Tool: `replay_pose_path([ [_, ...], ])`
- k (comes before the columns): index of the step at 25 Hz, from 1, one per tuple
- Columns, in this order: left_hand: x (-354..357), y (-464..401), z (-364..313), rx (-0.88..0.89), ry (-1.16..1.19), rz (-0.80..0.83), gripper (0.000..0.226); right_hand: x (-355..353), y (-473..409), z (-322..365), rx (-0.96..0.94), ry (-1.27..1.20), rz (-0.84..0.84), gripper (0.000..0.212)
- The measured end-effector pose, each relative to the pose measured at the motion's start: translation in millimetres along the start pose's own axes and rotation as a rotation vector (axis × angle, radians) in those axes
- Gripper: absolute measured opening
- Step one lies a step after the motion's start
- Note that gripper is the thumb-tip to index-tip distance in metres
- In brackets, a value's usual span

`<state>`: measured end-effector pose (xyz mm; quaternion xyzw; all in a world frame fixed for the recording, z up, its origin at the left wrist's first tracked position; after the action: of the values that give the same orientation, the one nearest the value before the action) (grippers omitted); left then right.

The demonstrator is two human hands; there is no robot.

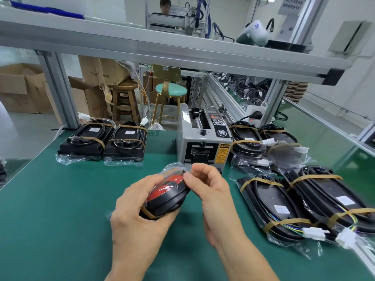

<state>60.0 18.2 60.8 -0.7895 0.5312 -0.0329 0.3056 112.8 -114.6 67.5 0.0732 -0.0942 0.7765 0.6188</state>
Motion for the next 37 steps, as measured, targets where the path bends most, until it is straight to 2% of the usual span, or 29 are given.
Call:
replay_pose_path([
  [1,-2,-1,3,-0.03,0.072,0.002,0.063,-6,-2,2,-0.025,0.035,0.002,0.019],
  [2,-5,-3,8,-0.068,0.178,0.006,0.063,-12,-4,6,-0.049,0.1,0.048,0.029],
  [5,-16,-10,24,-0.143,0.591,0.038,0.065,-21,-9,12,0.001,0.503,0.423,0.094],
  [6,-18,-10,29,-0.16,0.736,0.045,0.064,-21,-9,12,0.029,0.63,0.532,0.107],
  [7,-18,-10,32,-0.181,0.859,0.052,0.062,-21,-10,11,0.036,0.716,0.597,0.11],
  [9,-18,-8,40,-0.234,1.014,0.082,0.053,-18,-14,14,0.006,0.771,0.598,0.085],
  [11,-20,-9,46,-0.299,0.996,0.199,0.055,-16,-17,19,-0.039,0.86,0.517,0.061],
  [12,-26,-10,49,-0.309,0.895,0.267,0.064,-17,-19,22,-0.065,0.988,0.471,0.056],
  [14,-43,-16,46,-0.281,0.547,0.325,0.089,-18,-21,27,-0.162,1.366,0.383,0.057],
  [16,-58,-28,36,-0.149,0.273,0.343,0.09,-12,-24,25,-0.218,1.617,0.376,0.059],
  [18,-58,-38,24,-0.048,0.098,0.472,0.075,-4,-29,18,-0.2,1.617,0.435,0.059],
  [20,-52,-43,26,-0.097,0.007,0.57,0.054,1,-31,13,-0.184,1.553,0.467,0.061],
  [22,-49,-44,36,-0.234,0.074,0.486,0.03,5,-32,12,-0.18,1.52,0.485,0.064],
  [24,-48,-40,45,-0.32,0.172,0.355,0.021,12,-33,13,-0.192,1.426,0.535,0.065],
  [27,-48,-33,49,-0.317,0.307,0.283,0.029,30,-37,21,-0.286,1.249,0.639,0.043],
  [31,-48,-28,47,-0.23,0.274,0.387,0.042,42,-43,23,-0.284,1.125,0.636,0.018],
  [35,-47,-28,45,-0.178,0.157,0.424,0.041,43,-41,21,-0.335,1.116,0.609,0.008],
  [37,-44,-28,45,-0.174,0.105,0.442,0.047,45,-39,21,-0.377,1.179,0.573,0.014],
])
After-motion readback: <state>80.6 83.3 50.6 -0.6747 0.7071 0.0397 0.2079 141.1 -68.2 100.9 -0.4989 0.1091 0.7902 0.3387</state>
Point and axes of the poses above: each hand's wrist, its own y-axis away from the middle knuckle, its own x-axis out of the palm, z = x × y, the point moved 4 cm from there along -y, towards the middle knuckle, and after that the axes turned 11 degrees about z, right-handed, at the moved point
